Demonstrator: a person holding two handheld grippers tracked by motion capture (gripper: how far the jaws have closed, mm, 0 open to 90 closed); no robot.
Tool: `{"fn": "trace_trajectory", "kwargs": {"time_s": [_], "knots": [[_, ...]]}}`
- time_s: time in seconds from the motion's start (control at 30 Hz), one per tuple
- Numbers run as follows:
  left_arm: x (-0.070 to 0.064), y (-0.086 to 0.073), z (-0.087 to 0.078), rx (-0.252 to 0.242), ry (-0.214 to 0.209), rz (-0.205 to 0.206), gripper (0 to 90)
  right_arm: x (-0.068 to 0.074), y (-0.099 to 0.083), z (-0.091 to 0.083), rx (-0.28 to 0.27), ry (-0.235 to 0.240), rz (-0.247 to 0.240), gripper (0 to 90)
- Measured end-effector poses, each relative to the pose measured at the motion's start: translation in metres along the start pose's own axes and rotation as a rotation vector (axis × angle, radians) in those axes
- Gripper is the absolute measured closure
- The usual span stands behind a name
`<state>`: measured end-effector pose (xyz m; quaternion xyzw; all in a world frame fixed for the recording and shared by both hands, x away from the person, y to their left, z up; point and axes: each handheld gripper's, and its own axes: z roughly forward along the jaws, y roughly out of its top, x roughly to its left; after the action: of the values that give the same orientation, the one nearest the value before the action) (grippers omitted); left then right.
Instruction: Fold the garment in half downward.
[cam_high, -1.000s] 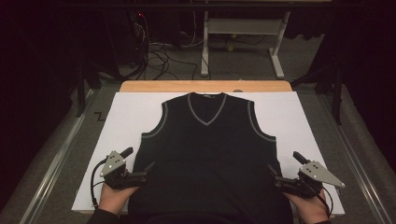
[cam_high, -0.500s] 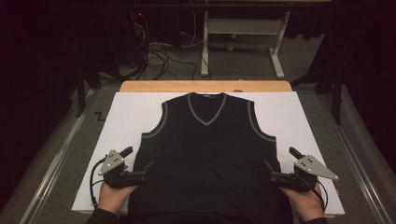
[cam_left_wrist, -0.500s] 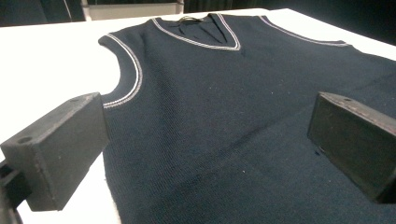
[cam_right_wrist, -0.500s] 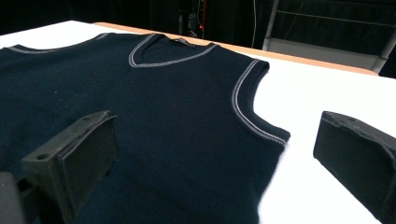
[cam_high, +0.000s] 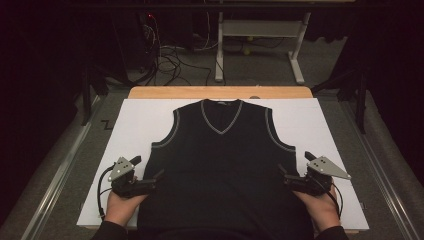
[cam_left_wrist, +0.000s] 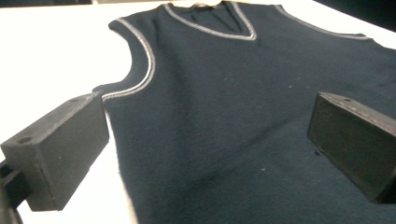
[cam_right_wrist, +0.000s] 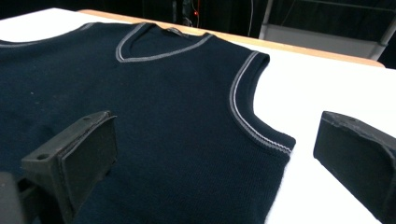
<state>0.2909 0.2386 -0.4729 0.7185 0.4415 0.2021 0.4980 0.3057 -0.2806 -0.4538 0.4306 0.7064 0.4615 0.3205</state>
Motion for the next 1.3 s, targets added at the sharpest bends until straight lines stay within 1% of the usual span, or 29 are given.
{"fn": "trace_trajectory", "kwargs": {"time_s": [0.03, 0.07, 0.17, 0.2, 0.27, 0.3, 0.33, 0.43, 0.47, 0.5, 0.53, 0.57, 0.6, 0.67, 0.7, 0.73, 0.77, 0.8, 0.83, 0.87, 0.9, 0.93, 0.97, 1.0, 1.07, 1.17, 1.23, 1.27, 1.3], "knots": [[0.001, 0.001, 0.001, 0.012, 0.003, -0.003, 0.0, -0.001, 0.000, 0.001, 0.008, -0.002, 0.001, 0.2], [0.003, 0.002, 0.004, 0.039, 0.016, 0.000, 0.0, -0.002, 0.000, 0.003, 0.011, 0.005, 0.004, 0.3], [0.004, 0.003, 0.007, 0.054, 0.022, -0.015, 0.0, -0.003, 0.000, 0.005, 0.019, 0.003, 0.005, 0.5], [0.005, 0.005, 0.008, 0.068, 0.028, -0.021, 0.0, -0.004, 0.001, 0.006, 0.021, 0.001, 0.010, 0.6], [0.008, 0.006, 0.011, 0.085, 0.038, -0.027, 0.0, -0.007, 0.002, 0.011, 0.041, -0.019, 0.015, 1.3], [0.009, 0.007, 0.011, 0.090, 0.037, -0.033, 0.0, -0.007, 0.002, 0.011, 0.041, -0.019, 0.015, 1.3], [0.010, 0.009, 0.012, 0.089, 0.039, -0.045, 0.0, -0.009, 0.002, 0.015, 0.057, -0.044, 0.019, 1.3], [0.013, 0.014, 0.014, 0.101, 0.061, -0.045, 0.0, -0.011, 0.002, 0.020, 0.074, -0.053, 0.019, 1.4], [0.015, 0.016, 0.017, 0.123, 0.075, -0.045, 0.0, -0.013, 0.003, 0.025, 0.094, -0.056, 0.027, 1.7], [0.015, 0.016, 0.017, 0.123, 0.075, -0.045, 0.0, -0.013, 0.003, 0.025, 0.094, -0.056, 0.027, 1.7], [0.017, 0.016, 0.019, 0.139, 0.084, -0.058, 0.0, -0.014, 0.003, 0.027, 0.100, -0.056, 0.026, 2.1], [0.020, 0.016, 0.021, 0.154, 0.088, -0.076, 0.0, -0.018, 0.004, 0.032, 0.127, -0.058, 0.025, 3.4], [0.023, 0.016, 0.026, 0.190, 0.097, -0.100, 0.0, -0.020, 0.005, 0.035, 0.141, -0.058, 0.032, 4.3], [0.026, 0.017, 0.031, 0.232, 0.115, -0.104, 0.0, -0.024, 0.005, 0.039, 0.166, -0.062, 0.047, 6.3], [0.026, 0.017, 0.031, 0.232, 0.115, -0.104, 1.4, -0.024, 0.005, 0.039, 0.166, -0.062, 0.047, 6.3], [0.029, 0.018, 0.034, 0.247, 0.121, -0.111, 2.6, -0.027, 0.005, 0.043, 0.197, -0.067, 0.055, 10.6], [0.030, 0.018, 0.035, 0.251, 0.126, -0.114, 4.2, -0.028, 0.005, 0.044, 0.211, -0.069, 0.058, 10.6], [0.031, 0.018, 0.037, 0.252, 0.140, -0.119, 7.3, -0.029, 0.005, 0.046, 0.224, -0.066, 0.063, 12.8], [0.031, 0.018, 0.037, 0.252, 0.140, -0.119, 12.4, -0.029, 0.005, 0.046, 0.224, -0.066, 0.063, 12.8], [0.031, 0.017, 0.038, 0.265, 0.145, -0.123, 15.3, -0.032, 0.004, 0.049, 0.264, -0.062, 0.065, 16.8], [0.032, 0.017, 0.040, 0.283, 0.140, -0.132, 16.9, -0.032, 0.003, 0.049, 0.276, -0.059, 0.065, 18.2], [0.032, 0.017, 0.041, 0.289, 0.134, -0.136, 21.0, -0.033, 0.003, 0.050, 0.288, -0.052, 0.067, 20.7], [0.032, 0.017, 0.041, 0.289, 0.134, -0.136, 24.7, -0.033, 0.003, 0.050, 0.288, -0.052, 0.067, 20.7], [0.032, 0.017, 0.043, 0.307, 0.134, -0.144, 26.4, -0.034, 0.002, 0.050, 0.307, -0.037, 0.093, 26.3], [0.033, 0.016, 0.044, 0.319, 0.124, -0.148, 30.5, -0.035, 0.002, 0.050, 0.321, -0.036, 0.096, 31.4], [0.032, 0.015, 0.044, 0.328, 0.135, -0.133, 35.0, -0.036, 0.002, 0.049, 0.346, -0.051, 0.103, 37.0], [0.031, 0.015, 0.044, 0.330, 0.139, -0.131, 39.5, -0.037, 0.001, 0.049, 0.364, -0.062, 0.108, 39.0], [0.030, 0.015, 0.044, 0.331, 0.141, -0.129, 39.5, -0.037, 0.001, 0.049, 0.364, -0.062, 0.108, 39.0], [0.029, 0.015, 0.045, 0.337, 0.153, -0.113, 40.6, -0.037, 0.000, 0.049, 0.376, -0.063, 0.110, 40.3]]}}
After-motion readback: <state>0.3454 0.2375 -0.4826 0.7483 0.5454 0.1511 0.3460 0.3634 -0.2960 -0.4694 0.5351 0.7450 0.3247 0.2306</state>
